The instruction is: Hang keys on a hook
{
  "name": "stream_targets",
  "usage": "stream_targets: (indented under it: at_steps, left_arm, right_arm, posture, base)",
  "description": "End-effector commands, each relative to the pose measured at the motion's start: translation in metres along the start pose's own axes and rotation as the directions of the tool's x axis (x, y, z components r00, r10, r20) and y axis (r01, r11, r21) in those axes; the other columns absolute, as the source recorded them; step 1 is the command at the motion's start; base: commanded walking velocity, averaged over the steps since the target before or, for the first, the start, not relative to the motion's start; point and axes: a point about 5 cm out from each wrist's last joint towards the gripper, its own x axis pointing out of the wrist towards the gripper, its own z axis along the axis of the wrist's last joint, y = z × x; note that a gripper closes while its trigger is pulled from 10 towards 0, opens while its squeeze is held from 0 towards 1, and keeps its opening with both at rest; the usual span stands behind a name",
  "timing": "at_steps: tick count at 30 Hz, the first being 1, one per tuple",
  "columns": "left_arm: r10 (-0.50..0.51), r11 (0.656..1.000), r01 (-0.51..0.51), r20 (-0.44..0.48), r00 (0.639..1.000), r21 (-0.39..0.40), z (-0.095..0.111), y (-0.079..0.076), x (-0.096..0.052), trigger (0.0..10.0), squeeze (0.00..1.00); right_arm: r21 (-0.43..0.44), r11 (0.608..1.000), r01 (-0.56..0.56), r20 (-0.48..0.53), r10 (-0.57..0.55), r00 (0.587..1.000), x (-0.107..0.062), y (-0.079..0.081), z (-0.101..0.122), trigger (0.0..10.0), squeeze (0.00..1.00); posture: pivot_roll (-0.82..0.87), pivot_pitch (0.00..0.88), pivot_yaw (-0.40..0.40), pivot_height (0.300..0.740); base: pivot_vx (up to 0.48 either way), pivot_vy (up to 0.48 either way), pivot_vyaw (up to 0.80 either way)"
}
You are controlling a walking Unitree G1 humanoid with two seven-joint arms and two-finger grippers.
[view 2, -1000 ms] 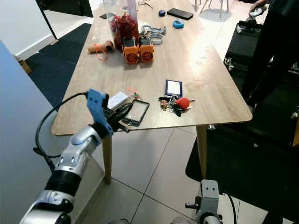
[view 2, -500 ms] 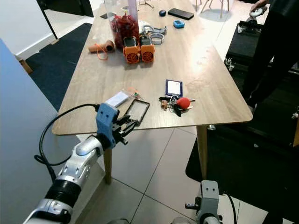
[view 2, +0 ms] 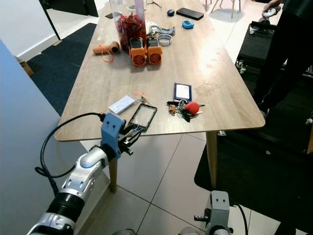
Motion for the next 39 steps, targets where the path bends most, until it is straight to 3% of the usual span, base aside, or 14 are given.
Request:
stream_targets:
  at_steps: [1,19,22,23,24,25,26,27,28,31,35,37,38,39]
  left_arm:
    - [0.020,1.000,-0.020,-0.012,1.000,0.018,-0.004,0.000,-0.003,10.0,0.00]
    - [0.086,0.996,-0.086,-0.022,0.996,0.024,-0.003,0.006,0.001,10.0,0.00]
    - [0.086,0.996,-0.085,-0.022,0.996,0.023,-0.003,0.006,0.001,9.5,0.00]
    - [0.086,0.996,-0.085,-0.022,0.996,0.022,-0.003,0.006,0.001,6.7,0.00]
    - [0.086,0.996,-0.085,-0.022,0.996,0.021,-0.003,0.006,0.002,6.4,0.00]
    - [0.085,0.996,-0.085,-0.021,0.996,0.021,-0.003,0.005,0.002,4.0,0.00]
    - [0.084,0.996,-0.084,-0.021,0.996,0.021,-0.003,0.005,0.001,4.0,0.00]
    - [0.083,0.996,-0.083,-0.020,0.996,0.021,-0.003,0.005,0.001,0.7,0.00]
    - [0.083,0.996,-0.083,-0.019,0.996,0.021,-0.003,0.005,0.001,0.0,0.00]
    - [0.082,0.996,-0.082,-0.018,0.996,0.023,-0.003,0.006,0.002,0.0,0.00]
    - [0.079,0.996,-0.079,-0.016,0.997,0.029,-0.002,0.008,0.001,1.2,0.00]
    - [0.063,0.998,-0.063,-0.007,0.998,0.030,0.000,0.009,0.001,4.7,0.00]
    - [0.054,0.998,-0.054,-0.004,0.999,0.030,0.000,0.010,0.000,4.7,0.00]
    - [0.043,0.999,-0.043,-0.001,0.999,0.032,0.001,0.011,0.000,10.0,0.00]
  right_arm:
    - [0.014,1.000,0.006,-0.016,-0.005,1.000,-0.002,-0.001,-0.005,10.0,0.00]
    - [0.016,1.000,0.007,-0.010,-0.007,1.000,-0.001,-0.001,-0.003,10.0,0.00]
    - [0.016,1.000,0.007,-0.010,-0.007,1.000,-0.001,-0.001,-0.003,10.0,0.00]
    - [0.015,1.000,0.007,-0.010,-0.007,1.000,-0.001,-0.001,-0.003,10.0,0.00]
    - [0.015,1.000,0.007,-0.010,-0.007,1.000,-0.001,-0.001,-0.003,10.0,0.00]
    - [0.015,1.000,0.006,-0.009,-0.006,1.000,-0.001,-0.001,-0.003,10.0,0.00]
    - [0.015,1.000,0.006,-0.009,-0.006,1.000,-0.001,-0.001,-0.003,10.0,0.00]
    - [0.015,1.000,0.006,-0.009,-0.006,1.000,-0.001,-0.001,-0.003,10.0,0.00]
    - [0.015,1.000,0.006,-0.009,-0.006,1.000,-0.001,-0.001,-0.003,10.0,0.00]
    - [0.014,1.000,0.007,-0.009,-0.007,1.000,-0.001,-0.001,-0.003,10.0,0.00]
    - [0.013,1.000,0.008,-0.010,-0.008,1.000,-0.002,-0.001,-0.004,10.0,0.00]
    - [0.011,1.000,0.008,-0.010,-0.008,1.000,-0.002,-0.002,-0.004,10.0,0.00]
    - [0.011,1.000,0.009,-0.010,-0.008,1.000,-0.002,-0.002,-0.004,10.0,0.00]
    - [0.010,1.000,0.009,-0.011,-0.009,1.000,-0.002,-0.003,-0.004,10.0,0.00]
  posture:
    - [0.05,0.114,0.019,0.740]
    - [0.05,0.122,0.019,0.740]
    - [0.05,0.122,0.019,0.740]
    - [0.05,0.121,0.019,0.740]
    - [0.05,0.119,0.020,0.740]
    - [0.04,0.117,0.021,0.740]
    - [0.04,0.117,0.021,0.740]
    - [0.04,0.117,0.021,0.740]
    - [0.04,0.113,0.021,0.740]
    - [0.04,0.111,0.021,0.740]
    - [0.04,0.107,0.020,0.740]
    - [0.04,0.099,0.018,0.740]
    - [0.04,0.099,0.018,0.740]
    - [0.04,0.094,0.018,0.740]
  base:
    - [0.000,0.000,0.00]
    - [0.000,0.000,0.00]
    - [0.000,0.000,0.00]
    - [0.000,0.000,0.00]
    - [0.000,0.000,0.00]
    - [0.000,0.000,0.00]
    - [0.000,0.000,0.00]
    - [0.000,0.000,0.00]
    - [0.000,0.000,0.00]
    - [0.000,0.000,0.00]
    - [0.000,0.000,0.00]
    - [0.000,0.000,0.00]
    - [0.000,0.000,0.00]
    - [0.000,0.000,0.00]
